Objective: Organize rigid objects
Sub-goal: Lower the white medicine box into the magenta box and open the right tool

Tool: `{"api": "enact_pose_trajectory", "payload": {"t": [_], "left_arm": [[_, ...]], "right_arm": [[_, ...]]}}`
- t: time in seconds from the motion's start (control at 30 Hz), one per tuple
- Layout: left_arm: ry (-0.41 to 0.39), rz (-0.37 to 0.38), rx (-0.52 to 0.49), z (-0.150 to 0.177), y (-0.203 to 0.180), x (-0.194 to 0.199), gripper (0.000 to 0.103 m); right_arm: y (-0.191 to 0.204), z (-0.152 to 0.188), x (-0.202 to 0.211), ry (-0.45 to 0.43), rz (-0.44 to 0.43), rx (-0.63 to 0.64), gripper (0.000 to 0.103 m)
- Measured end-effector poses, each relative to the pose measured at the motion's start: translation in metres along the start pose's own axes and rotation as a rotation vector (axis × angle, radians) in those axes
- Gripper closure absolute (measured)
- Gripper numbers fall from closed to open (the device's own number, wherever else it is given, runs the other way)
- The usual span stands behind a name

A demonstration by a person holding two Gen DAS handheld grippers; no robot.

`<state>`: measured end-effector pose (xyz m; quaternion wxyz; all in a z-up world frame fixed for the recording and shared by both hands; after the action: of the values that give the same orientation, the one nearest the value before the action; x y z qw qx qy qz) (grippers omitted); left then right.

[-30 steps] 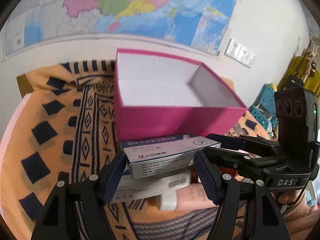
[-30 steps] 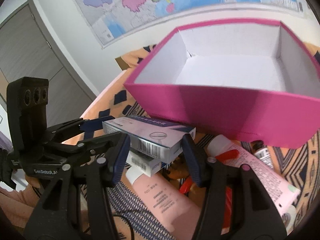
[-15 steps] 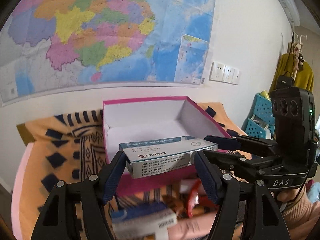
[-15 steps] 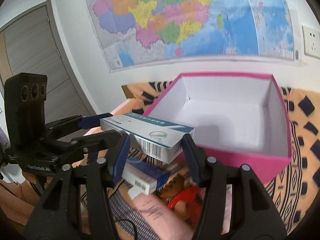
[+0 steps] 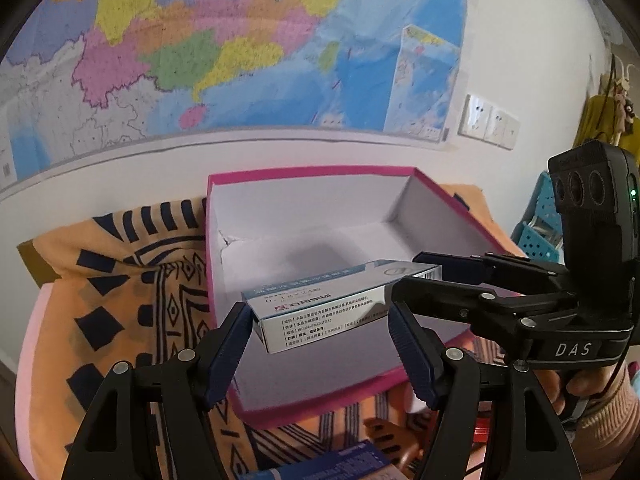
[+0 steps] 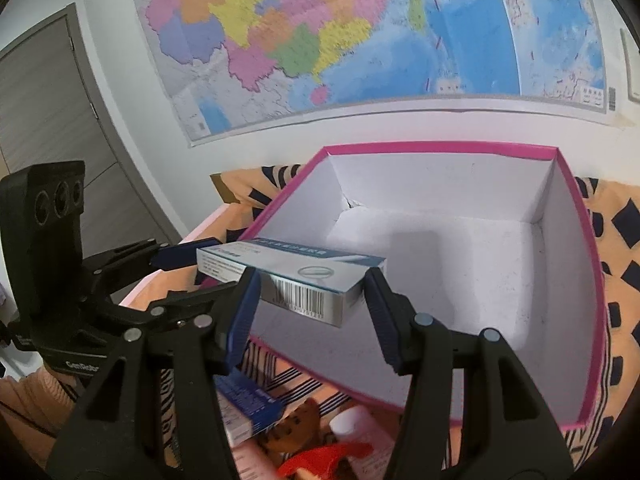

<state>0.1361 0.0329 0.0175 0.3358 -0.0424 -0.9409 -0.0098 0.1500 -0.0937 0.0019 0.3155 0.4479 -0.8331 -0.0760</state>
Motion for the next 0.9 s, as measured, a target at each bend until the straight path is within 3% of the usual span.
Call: {"api": "enact_pose_trajectory", "payload": {"t": [0.2,0.4,0.63,0.9], "left_arm": [[0.009,-0.053,-0.045,0.007,0.001,-0.013,0.032],[-0.043,-0.098,-0.087,0.016,-0.002,0.004,0.032],[-0.067,-0.055,-0.035,0.021,0.001,0.026,0.032],[-0.083,0.04,-0.041,0.035,-0.024,0.051,0.032]], "right_arm": [[-0.011,0.002,-0.018,0.047,0.0,-0.002,0.048],[-0.007,0.012,-0.021,0.083,0.026,0.039,0.048],[-0.003,0.018,0.007,0.049,-0.001,0.019,0.048],[-0.003,0.033,0.051,-0.006,0.004,-0.014,0.047]]}}
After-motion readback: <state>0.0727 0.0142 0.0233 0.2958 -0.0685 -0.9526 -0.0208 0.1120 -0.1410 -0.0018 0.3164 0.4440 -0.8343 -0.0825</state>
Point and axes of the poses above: each gripper's, at about its wrist camera, not at the fingertips, and x roughly against the way its jaws point, y to its left, z to its underside, the point moved 2 cm from there along -x, roughly the way its jaws point, and after that the axes turned 10 degrees about -z, right-handed, at the moved point
